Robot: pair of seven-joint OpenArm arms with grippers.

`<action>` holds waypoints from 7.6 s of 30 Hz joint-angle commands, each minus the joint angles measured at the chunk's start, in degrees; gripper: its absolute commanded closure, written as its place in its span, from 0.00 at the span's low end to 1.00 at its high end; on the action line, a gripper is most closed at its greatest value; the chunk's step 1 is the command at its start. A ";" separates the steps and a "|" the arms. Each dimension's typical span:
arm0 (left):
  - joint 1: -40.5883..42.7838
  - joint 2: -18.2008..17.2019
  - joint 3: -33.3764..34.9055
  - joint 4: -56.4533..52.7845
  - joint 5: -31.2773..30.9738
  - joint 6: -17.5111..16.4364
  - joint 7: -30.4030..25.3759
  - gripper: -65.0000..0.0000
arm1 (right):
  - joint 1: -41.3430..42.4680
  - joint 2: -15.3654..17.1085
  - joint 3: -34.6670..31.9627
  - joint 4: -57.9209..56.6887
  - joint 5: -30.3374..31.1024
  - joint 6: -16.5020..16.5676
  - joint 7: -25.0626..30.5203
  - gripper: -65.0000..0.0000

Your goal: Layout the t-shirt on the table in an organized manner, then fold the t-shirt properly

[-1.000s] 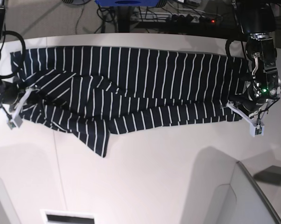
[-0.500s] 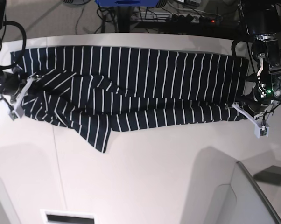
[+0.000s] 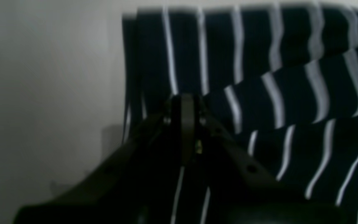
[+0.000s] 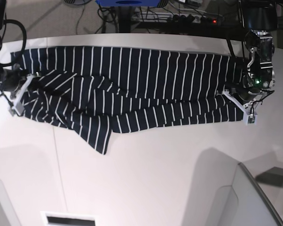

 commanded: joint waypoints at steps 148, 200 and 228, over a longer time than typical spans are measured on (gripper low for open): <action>2.25 -0.87 -0.35 9.09 5.12 0.06 -0.59 1.00 | 1.00 -4.87 13.53 5.66 -5.07 -3.77 13.40 0.97; 2.08 -2.98 -11.43 -15.26 -15.45 -18.13 -6.04 0.00 | -0.32 -5.22 12.92 7.42 -5.16 -3.33 10.24 0.96; 4.01 1.95 -10.46 10.50 10.92 -15.58 -3.23 1.00 | -0.94 -5.22 12.92 7.33 -5.24 -3.33 10.24 0.96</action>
